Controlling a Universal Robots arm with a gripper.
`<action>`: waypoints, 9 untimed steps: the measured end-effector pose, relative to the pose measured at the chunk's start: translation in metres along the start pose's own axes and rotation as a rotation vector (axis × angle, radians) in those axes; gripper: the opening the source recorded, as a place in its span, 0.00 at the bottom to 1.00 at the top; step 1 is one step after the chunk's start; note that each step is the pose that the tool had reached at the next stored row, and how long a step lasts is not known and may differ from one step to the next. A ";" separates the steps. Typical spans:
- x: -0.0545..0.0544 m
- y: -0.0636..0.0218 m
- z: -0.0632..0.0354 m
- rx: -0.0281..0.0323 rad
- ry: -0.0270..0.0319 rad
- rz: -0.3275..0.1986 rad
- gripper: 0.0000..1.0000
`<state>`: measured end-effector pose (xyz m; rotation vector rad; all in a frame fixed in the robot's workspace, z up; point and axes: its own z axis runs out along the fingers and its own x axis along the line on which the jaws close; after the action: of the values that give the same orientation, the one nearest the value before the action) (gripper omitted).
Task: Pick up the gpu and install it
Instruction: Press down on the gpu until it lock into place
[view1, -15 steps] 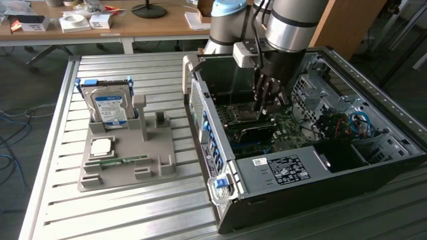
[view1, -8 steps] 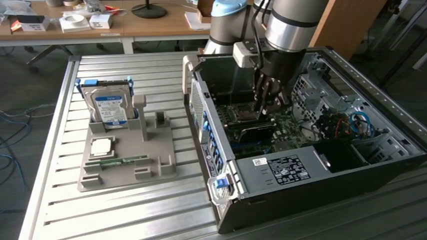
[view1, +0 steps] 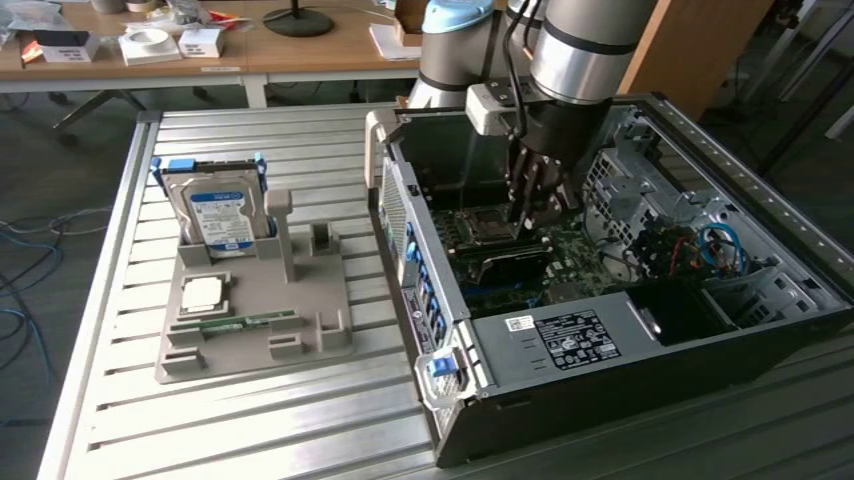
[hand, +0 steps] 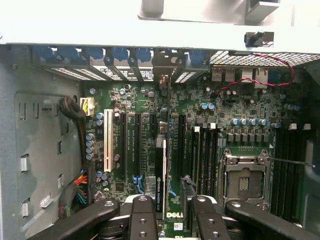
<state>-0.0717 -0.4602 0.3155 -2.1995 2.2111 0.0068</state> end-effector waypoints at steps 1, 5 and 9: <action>0.000 0.0000 0.0000 0.0000 0.0000 0.000 0.33; 0.000 0.0000 0.0000 0.0000 0.0000 0.000 0.14; 0.000 0.0000 0.0000 0.0000 0.0000 0.000 0.11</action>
<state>-0.0717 -0.4602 0.3155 -2.1995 2.2111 0.0068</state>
